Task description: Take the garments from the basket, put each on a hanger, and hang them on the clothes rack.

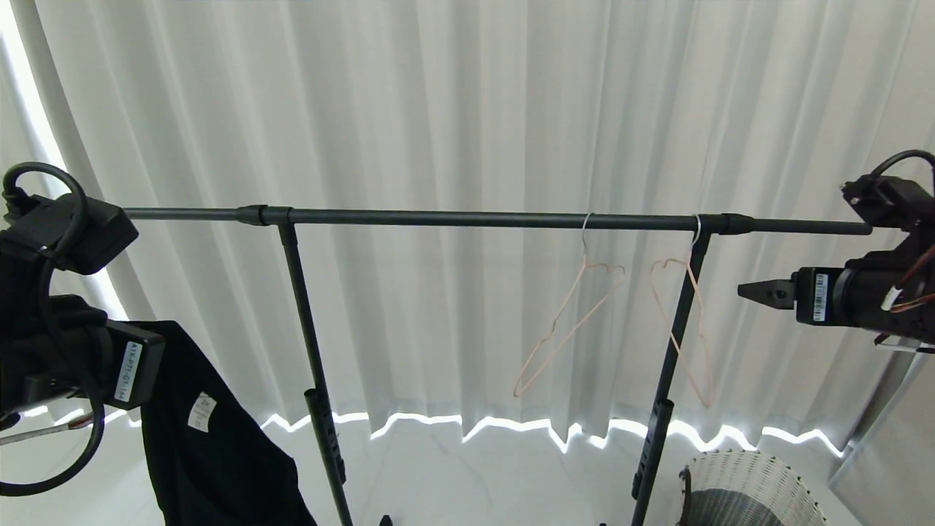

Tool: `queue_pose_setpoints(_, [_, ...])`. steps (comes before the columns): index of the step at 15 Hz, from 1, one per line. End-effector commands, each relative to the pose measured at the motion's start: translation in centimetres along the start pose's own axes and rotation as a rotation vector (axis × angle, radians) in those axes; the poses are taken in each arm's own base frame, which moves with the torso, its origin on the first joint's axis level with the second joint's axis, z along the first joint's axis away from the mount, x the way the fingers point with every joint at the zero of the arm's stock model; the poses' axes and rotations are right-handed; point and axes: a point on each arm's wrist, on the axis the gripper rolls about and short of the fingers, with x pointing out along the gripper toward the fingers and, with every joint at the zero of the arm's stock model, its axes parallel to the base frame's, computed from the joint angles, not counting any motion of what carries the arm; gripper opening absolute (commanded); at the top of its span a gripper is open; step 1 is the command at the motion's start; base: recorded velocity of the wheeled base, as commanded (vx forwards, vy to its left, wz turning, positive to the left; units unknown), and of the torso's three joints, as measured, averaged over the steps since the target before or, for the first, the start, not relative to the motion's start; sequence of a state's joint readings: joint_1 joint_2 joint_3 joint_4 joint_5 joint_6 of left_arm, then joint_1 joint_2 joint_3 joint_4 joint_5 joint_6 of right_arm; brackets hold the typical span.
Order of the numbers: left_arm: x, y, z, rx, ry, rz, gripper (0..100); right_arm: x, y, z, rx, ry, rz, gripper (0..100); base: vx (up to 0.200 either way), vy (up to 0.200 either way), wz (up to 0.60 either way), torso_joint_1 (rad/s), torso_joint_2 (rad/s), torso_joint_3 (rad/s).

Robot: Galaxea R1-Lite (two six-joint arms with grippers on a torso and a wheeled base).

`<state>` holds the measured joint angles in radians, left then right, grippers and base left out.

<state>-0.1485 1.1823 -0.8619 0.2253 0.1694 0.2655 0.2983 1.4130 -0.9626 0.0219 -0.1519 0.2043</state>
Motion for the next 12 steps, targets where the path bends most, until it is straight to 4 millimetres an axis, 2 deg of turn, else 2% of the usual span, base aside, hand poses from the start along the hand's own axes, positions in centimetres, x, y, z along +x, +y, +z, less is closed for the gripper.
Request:
queue_pose_setpoints(1, [0.0, 0.0, 0.0, 0.0, 0.0, 0.001, 0, 3.0, 0.9, -1.2, -0.022, 0.059, -0.026, 100, 0.2, 0.0, 0.0, -0.002, 0.01, 0.002])
queue_pose_setpoints(4, [0.0, 0.0, 0.0, 0.0, 0.002, -0.001, 0, 5.0, 0.9, -2.1, -0.029, 0.091, -0.057, 100, 0.0, 0.0, 0.0, 0.0, 0.0, 0.0])
queue_pose_setpoints(9, [0.0, 0.0, 0.0, 0.001, 0.0, -0.002, 0, 8.8, 0.7, -5.3, -0.025, 0.165, -0.143, 100, 0.0, 0.0, 0.0, 0.0, 0.0, 0.0])
queue_pose_setpoints(12, [0.0, 0.0, 0.0, 0.002, 0.0, -0.002, 0, 10.4, 0.8, -6.2, 0.005, 0.194, -0.16, 100, 0.0, 0.0, 0.0, 0.0, 0.0, 0.0])
